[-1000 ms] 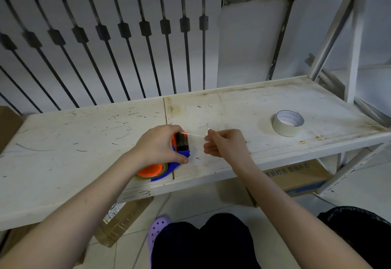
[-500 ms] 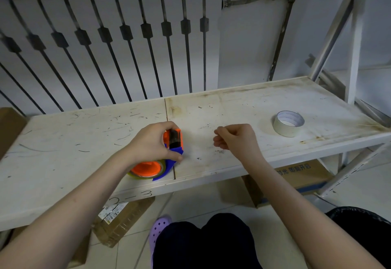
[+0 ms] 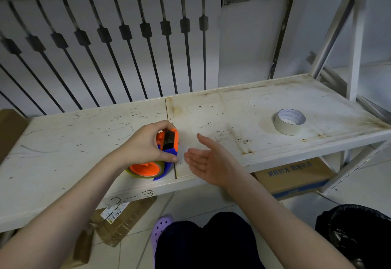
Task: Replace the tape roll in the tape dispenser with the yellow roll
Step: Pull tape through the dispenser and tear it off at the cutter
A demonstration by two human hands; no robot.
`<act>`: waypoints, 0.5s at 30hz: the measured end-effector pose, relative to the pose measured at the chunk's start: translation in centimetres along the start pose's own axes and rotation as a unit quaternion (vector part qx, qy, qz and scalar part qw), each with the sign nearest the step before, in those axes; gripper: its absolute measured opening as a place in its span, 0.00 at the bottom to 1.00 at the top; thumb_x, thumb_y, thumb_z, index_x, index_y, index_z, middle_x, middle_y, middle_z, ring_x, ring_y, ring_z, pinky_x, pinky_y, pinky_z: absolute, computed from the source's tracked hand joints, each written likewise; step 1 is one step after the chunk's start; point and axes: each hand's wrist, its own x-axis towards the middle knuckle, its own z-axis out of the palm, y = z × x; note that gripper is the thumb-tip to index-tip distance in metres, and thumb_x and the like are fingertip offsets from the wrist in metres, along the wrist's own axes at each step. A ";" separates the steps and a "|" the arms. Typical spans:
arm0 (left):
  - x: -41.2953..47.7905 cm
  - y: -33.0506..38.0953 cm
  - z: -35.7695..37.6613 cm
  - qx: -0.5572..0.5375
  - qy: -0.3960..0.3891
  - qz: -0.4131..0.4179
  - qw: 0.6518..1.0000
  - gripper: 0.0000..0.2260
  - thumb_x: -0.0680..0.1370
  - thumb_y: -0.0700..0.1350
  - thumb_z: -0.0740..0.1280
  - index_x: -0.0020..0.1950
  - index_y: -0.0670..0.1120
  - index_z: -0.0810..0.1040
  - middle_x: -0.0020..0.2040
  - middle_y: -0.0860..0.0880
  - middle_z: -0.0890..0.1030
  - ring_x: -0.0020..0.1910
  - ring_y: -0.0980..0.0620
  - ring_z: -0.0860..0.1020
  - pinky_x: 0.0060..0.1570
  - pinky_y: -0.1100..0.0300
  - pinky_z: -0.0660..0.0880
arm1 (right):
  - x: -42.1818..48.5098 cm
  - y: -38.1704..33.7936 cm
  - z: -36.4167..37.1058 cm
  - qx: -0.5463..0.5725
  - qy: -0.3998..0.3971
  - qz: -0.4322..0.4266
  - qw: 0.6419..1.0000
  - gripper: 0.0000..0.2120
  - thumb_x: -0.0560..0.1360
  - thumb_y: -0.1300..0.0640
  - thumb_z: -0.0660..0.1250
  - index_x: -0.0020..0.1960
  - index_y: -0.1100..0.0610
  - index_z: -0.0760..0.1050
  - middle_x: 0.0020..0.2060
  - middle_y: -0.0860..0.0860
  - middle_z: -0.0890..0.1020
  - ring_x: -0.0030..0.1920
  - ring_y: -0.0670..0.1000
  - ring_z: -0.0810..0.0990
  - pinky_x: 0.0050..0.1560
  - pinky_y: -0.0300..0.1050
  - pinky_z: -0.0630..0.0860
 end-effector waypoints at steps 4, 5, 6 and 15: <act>-0.1 -0.2 -0.3 -0.019 0.003 -0.002 1.000 0.26 0.59 0.53 0.78 0.53 0.56 0.73 0.50 0.56 0.77 0.50 0.55 0.75 0.49 0.57 0.75 | -0.3 -0.3 0.9 0.051 0.017 -0.123 0.991 0.05 0.74 0.58 0.68 0.43 0.59 0.76 0.29 0.50 0.80 0.31 0.46 0.79 0.37 0.37 0.78; 0.0 -0.3 -0.4 -0.023 0.005 -0.004 1.000 0.26 0.58 0.54 0.78 0.53 0.56 0.73 0.51 0.56 0.77 0.51 0.55 0.75 0.49 0.57 0.76 | -0.5 -0.5 1.0 0.020 0.016 -0.159 0.987 0.06 0.75 0.58 0.67 0.41 0.59 0.76 0.29 0.50 0.79 0.31 0.46 0.78 0.37 0.36 0.77; 0.0 -0.3 -0.5 -0.028 0.006 -0.005 1.000 0.27 0.59 0.53 0.79 0.54 0.56 0.73 0.51 0.55 0.77 0.51 0.55 0.75 0.50 0.57 0.76 | -0.6 -0.7 1.1 -0.014 0.014 -0.194 0.981 0.08 0.76 0.58 0.66 0.38 0.58 0.76 0.29 0.50 0.79 0.32 0.45 0.77 0.38 0.36 0.77; 0.3 0.8 -0.4 -0.162 0.050 -0.009 0.985 0.27 0.56 0.50 0.78 0.53 0.55 0.74 0.52 0.56 0.77 0.53 0.53 0.76 0.49 0.58 0.77 | -2.2 -2.5 1.7 -0.120 0.097 -0.300 0.941 0.07 0.72 0.57 0.71 0.41 0.61 0.82 0.34 0.53 0.85 0.37 0.47 0.84 0.39 0.38 0.80</act>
